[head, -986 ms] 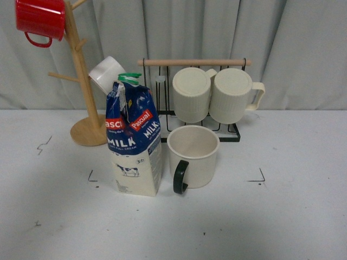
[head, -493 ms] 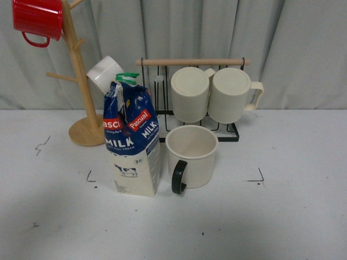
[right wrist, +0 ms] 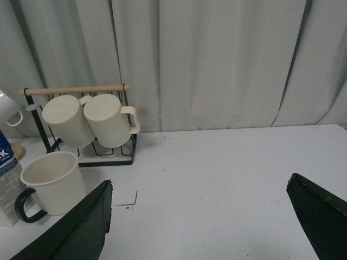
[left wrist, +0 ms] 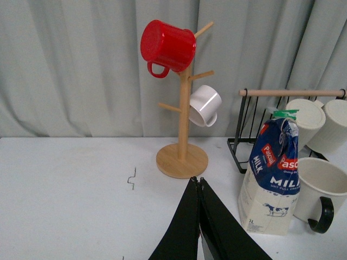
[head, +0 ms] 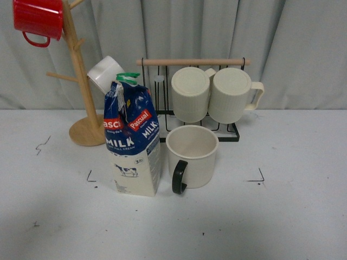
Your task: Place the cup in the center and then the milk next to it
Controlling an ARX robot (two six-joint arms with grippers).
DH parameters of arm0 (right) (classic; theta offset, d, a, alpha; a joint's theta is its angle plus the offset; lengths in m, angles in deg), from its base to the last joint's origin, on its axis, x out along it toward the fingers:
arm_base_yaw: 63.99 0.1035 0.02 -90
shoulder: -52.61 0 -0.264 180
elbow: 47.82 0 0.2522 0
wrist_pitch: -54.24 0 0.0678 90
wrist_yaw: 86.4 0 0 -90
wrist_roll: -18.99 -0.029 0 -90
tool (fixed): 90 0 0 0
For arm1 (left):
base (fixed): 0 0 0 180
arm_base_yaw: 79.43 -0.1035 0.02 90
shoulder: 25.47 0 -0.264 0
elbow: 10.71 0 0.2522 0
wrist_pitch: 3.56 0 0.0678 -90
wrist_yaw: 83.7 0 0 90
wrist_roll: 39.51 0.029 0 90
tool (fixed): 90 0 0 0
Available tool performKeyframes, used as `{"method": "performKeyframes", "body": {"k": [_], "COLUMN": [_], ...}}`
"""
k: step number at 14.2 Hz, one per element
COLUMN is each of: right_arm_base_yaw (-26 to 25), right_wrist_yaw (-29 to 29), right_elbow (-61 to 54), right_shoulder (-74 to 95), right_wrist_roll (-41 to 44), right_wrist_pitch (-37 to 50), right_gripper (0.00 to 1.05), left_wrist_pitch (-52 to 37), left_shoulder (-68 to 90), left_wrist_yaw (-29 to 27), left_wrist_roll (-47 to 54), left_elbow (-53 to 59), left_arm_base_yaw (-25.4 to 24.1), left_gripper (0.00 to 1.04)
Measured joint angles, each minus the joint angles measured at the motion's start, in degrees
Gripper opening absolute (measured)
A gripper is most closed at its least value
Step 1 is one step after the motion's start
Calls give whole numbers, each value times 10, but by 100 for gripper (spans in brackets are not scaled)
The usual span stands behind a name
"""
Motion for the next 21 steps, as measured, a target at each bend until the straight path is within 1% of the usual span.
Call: {"method": "performKeyframes", "body": {"k": [6,7,8,13,14,18,19,20,21], "right_arm_base_yaw": [0,0,0,0,0,0,0,0,0], "right_wrist_yaw": [0,0,0,0,0,0,0,0,0], "right_elbow": [0,0,0,0,0,0,0,0,0], "right_shoulder": [0,0,0,0,0,0,0,0,0], "right_wrist_roll": [0,0,0,0,0,0,0,0,0], "right_wrist_pitch": [0,0,0,0,0,0,0,0,0], "right_gripper": [98,98,98,98,98,98,98,98,98], "left_wrist_pitch": [25,93,128,126,126,126,126,126,126], "left_shoulder": [-62,-106,-151,-156,-156,-156,-156,-156,-156], "left_wrist_yaw": [0,-1,0,0,0,0,0,0,0], "left_wrist_roll": [0,0,0,0,0,0,0,1,1], "left_elbow": [28,28,28,28,28,28,28,28,28], "left_arm_base_yaw": [0,0,0,0,0,0,0,0,0], "left_gripper": [2,2,2,2,30,81,91,100,97]}}
